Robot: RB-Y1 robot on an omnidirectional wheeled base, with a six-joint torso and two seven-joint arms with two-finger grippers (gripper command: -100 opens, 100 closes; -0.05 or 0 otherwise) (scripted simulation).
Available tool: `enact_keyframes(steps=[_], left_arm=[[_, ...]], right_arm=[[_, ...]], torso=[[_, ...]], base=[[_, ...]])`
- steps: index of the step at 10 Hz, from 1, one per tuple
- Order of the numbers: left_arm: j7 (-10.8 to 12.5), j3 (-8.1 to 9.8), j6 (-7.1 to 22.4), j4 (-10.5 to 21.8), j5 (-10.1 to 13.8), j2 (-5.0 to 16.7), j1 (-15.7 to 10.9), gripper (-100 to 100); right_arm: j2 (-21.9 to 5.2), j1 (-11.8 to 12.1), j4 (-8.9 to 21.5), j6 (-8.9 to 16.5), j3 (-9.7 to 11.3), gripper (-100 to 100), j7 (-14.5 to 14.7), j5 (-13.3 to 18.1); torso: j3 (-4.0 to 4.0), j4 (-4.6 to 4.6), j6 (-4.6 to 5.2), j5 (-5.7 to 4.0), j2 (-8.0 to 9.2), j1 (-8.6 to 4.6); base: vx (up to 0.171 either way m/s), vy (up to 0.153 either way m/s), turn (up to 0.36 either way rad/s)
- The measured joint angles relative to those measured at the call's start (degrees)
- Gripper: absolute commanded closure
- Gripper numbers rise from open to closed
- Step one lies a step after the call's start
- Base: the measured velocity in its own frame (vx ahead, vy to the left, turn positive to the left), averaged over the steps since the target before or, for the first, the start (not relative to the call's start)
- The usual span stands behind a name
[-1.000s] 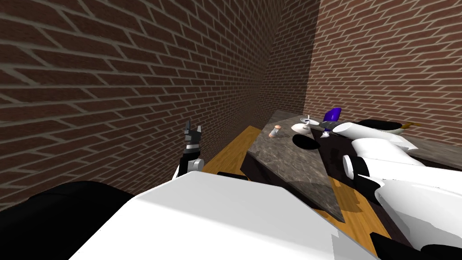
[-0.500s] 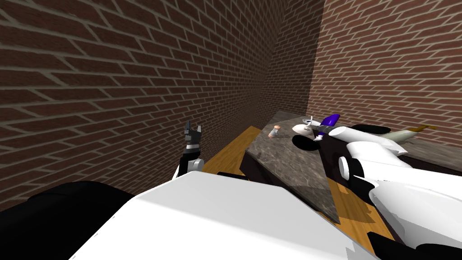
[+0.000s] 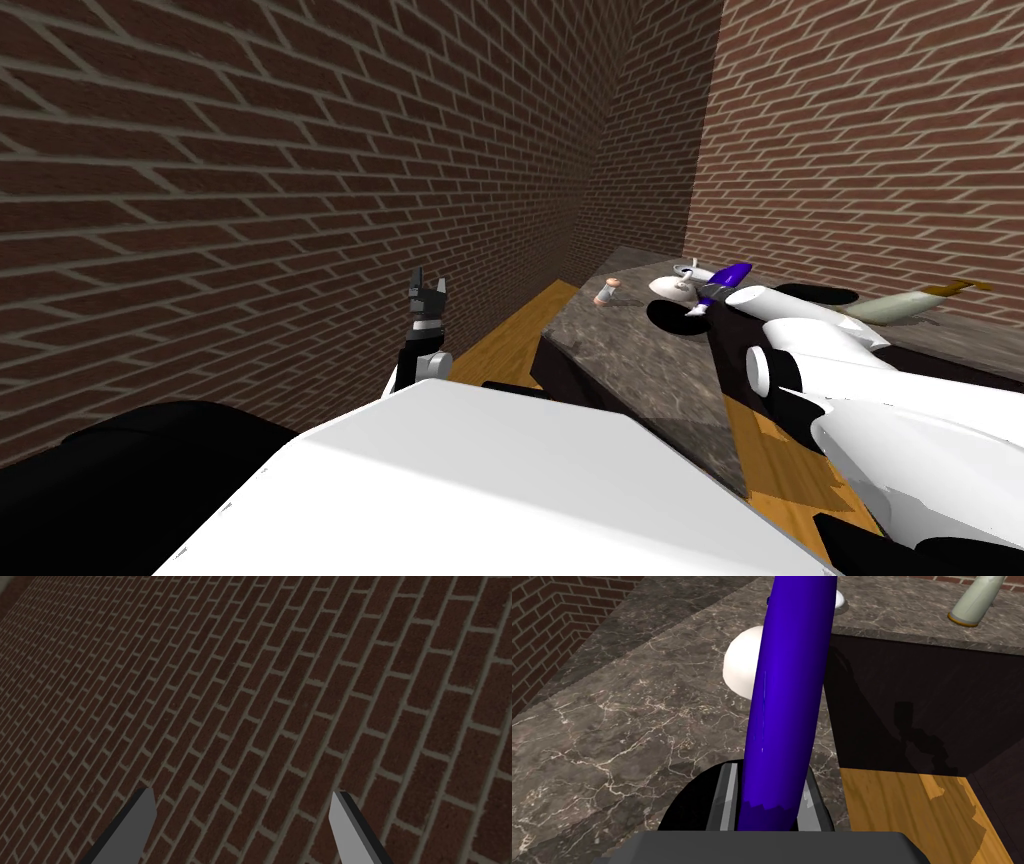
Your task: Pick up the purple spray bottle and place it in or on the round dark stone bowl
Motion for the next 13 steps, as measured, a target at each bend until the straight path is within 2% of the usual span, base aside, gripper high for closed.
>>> enact_keyframes(steps=[1,2,6,7,8,9,12,13], left_arm=[[0.0,0.00,0.0,0.0,0.0,0.0,0.0,0],[0.0,0.00,0.0,0.0,0.0,0.0,0.0,0],[0.0,0.00,0.0,0.0,0.0,0.0,0.0,0],[0.0,0.00,0.0,0.0,0.0,0.0,0.0,0],[0.0,0.00,0.0,0.0,0.0,0.0,0.0,0],[0.0,0.00,0.0,0.0,0.0,0.0,0.0,0],[0.0,0.00,0.0,0.0,0.0,0.0,0.0,0],[0.0,0.00,0.0,0.0,0.0,0.0,0.0,0]], right_arm=[[0.3,-1.1,2.0,-0.1,-0.2,100,-0.1,-0.9],[0.4,-1.3,2.5,-0.2,-0.3,-100,0.3,-1.1],[0.4,-1.2,2.4,-0.2,-0.3,-100,0.2,-1.1],[0.4,-1.2,2.4,-0.2,-0.3,0,0.2,-1.1],[0.4,-1.2,2.4,-0.2,-0.3,-100,0.2,-1.1],[-0.6,-2.2,3.4,0.6,0.0,-100,1.1,-2.0],[-2.8,-1.8,1.4,4.3,0.9,-100,-1.9,-0.7],[-2.9,-1.9,1.4,4.6,0.9,0,-2.1,-0.6]], torso=[[-0.01,0.00,0.01,0.02,-0.02,0.00],[0.00,0.02,0.02,0.08,-0.03,0.13],[-0.01,0.02,0.01,0.13,-0.04,0.29],[-0.01,0.02,0.01,0.13,-0.04,0.29],[-0.01,0.02,0.01,0.13,-0.04,0.29],[-0.02,0.02,0.01,0.15,-0.08,0.26],[0.00,0.02,0.01,0.14,-0.03,0.28],[0.00,0.02,0.01,0.13,-0.02,0.29]], base=[[-0.009,-0.022,0.007],[0.000,0.000,0.000],[0.000,0.000,0.000],[0.000,0.000,0.000],[0.016,-0.012,0.033],[0.033,-0.022,0.029],[0.002,-0.004,0.008],[0.000,0.000,0.000]])
